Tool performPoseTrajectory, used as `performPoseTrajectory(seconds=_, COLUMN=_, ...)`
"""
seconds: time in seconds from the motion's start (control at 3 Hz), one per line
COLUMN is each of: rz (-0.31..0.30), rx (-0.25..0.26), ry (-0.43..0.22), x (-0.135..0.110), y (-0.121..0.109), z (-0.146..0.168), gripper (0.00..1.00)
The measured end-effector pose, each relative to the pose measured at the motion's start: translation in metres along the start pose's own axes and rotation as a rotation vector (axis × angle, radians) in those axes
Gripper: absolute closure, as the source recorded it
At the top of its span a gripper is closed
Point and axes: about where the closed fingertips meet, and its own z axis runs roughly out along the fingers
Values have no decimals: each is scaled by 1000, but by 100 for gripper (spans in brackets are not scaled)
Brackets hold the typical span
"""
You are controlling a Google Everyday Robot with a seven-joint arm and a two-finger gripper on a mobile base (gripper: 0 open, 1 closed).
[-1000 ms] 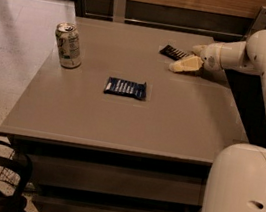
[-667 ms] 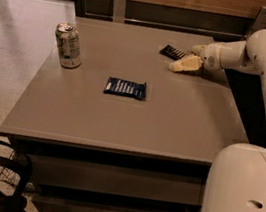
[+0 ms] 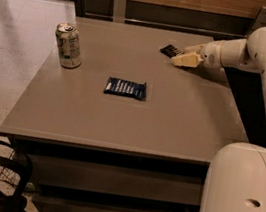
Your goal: Pick rxbar chocolate
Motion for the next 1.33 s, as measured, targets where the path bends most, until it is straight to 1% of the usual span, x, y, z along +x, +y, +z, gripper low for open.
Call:
performPoseTrajectory(seconds=0.33, rz=0, rx=0, ry=0, x=-1, y=0, z=0, gripper=100)
performPoseTrajectory(seconds=1.33, rz=0, rx=-1, ry=0, x=-2, y=0, z=-1, gripper=100)
